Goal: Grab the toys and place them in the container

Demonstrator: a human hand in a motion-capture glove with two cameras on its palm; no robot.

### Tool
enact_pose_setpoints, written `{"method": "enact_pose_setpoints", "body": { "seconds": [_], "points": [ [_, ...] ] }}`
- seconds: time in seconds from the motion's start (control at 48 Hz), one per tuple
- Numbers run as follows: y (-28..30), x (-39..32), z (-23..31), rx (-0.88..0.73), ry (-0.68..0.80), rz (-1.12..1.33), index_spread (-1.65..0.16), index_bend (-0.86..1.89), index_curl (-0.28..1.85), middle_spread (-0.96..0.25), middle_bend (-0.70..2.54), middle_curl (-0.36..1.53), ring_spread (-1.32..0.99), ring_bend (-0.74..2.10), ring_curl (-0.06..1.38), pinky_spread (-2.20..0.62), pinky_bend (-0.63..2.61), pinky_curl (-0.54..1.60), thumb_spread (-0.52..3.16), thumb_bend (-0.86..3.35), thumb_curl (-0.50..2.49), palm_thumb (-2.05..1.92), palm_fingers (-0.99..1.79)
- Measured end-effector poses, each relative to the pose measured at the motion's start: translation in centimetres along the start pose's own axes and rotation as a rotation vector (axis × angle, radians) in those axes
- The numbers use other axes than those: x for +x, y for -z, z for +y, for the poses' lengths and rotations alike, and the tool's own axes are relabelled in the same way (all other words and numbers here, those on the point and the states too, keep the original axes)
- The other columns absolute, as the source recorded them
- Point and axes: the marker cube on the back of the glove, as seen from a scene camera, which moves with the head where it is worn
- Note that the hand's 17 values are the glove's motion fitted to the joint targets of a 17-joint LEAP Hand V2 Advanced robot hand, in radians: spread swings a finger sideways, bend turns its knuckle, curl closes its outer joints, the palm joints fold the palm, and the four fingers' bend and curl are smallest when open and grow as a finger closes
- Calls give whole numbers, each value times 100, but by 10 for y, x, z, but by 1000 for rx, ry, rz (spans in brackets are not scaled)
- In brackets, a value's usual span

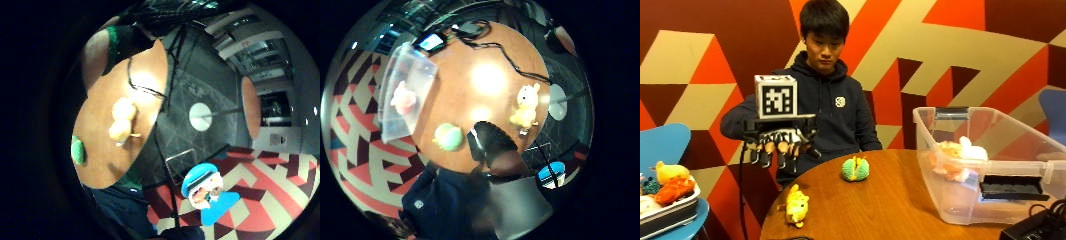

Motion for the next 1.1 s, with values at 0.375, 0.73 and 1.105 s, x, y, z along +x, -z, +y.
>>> {"method": "enact_pose_setpoints", "body": {
  "seconds": [0.375, 0.73, 1.105],
  "points": [
    [-109, 8, -10, -198, -191, -12, -13, 91, 68, 7, 15, 32, 3, 14, 19, 3, 58, 30, 124, 1, 34, 8, 8],
    [-46, -104, -16, -109, 88, -93, -11, 108, 75, -9, 56, 45, -6, 16, 13, 2, 41, 27, 123, 23, 53, 59, 27],
    [100, -239, -17, 582, 382, -691, -9, 110, 82, -26, 73, 55, -18, 26, 15, -1, 39, 29, 105, 21, 68, 68, 34]
  ]
}}
